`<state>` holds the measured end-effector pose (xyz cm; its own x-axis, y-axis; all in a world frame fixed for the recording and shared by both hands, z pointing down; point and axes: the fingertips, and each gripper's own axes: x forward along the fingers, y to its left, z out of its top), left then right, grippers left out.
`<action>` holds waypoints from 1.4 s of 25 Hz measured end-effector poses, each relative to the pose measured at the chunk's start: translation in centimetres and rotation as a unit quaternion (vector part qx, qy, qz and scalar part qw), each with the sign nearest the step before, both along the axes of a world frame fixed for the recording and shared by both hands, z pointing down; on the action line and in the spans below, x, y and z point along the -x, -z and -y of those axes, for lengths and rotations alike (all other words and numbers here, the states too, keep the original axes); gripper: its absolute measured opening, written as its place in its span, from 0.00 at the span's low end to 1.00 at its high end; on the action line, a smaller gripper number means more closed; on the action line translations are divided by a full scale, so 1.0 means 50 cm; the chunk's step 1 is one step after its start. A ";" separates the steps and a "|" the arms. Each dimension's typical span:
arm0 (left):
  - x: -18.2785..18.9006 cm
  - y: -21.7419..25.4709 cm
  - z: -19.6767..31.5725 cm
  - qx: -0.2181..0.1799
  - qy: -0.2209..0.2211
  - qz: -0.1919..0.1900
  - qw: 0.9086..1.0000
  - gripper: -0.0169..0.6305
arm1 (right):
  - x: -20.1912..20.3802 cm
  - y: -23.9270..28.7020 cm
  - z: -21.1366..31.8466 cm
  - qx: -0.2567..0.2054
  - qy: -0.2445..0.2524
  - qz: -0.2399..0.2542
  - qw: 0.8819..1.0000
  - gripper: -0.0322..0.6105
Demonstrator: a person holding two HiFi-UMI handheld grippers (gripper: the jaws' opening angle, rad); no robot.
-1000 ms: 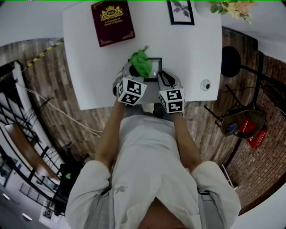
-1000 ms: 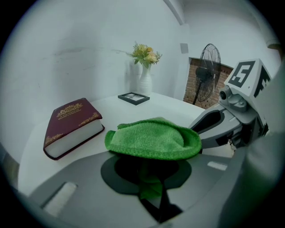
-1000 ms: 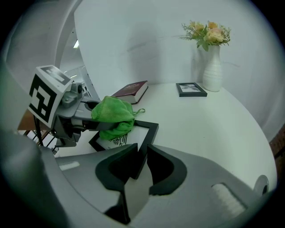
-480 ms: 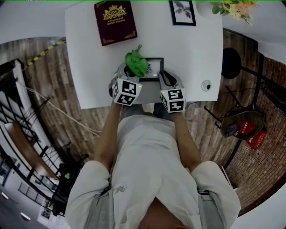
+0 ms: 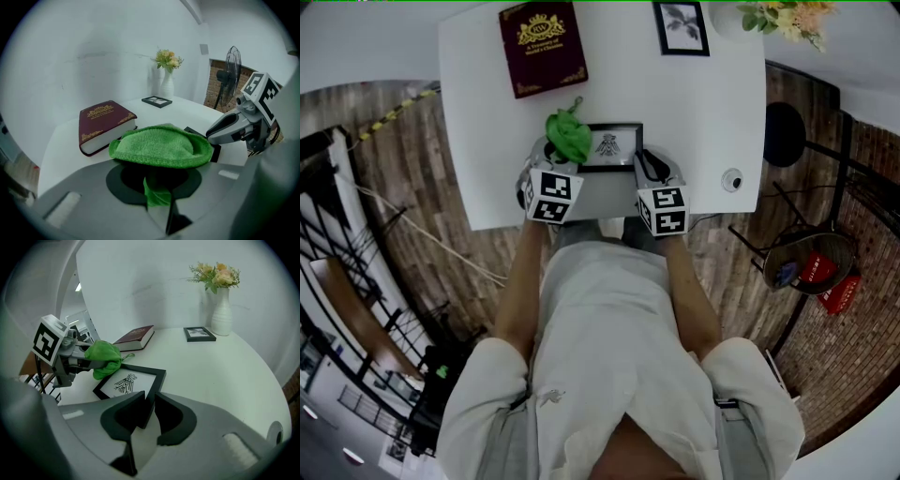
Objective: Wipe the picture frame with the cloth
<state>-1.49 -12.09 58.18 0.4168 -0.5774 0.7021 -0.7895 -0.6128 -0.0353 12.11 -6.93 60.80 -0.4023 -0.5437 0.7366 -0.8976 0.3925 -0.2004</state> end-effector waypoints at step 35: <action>-0.254 0.113 -0.018 -0.038 -0.129 -0.095 0.986 0.16 | 0.006 0.001 -0.031 0.010 -0.016 0.012 1.000 0.20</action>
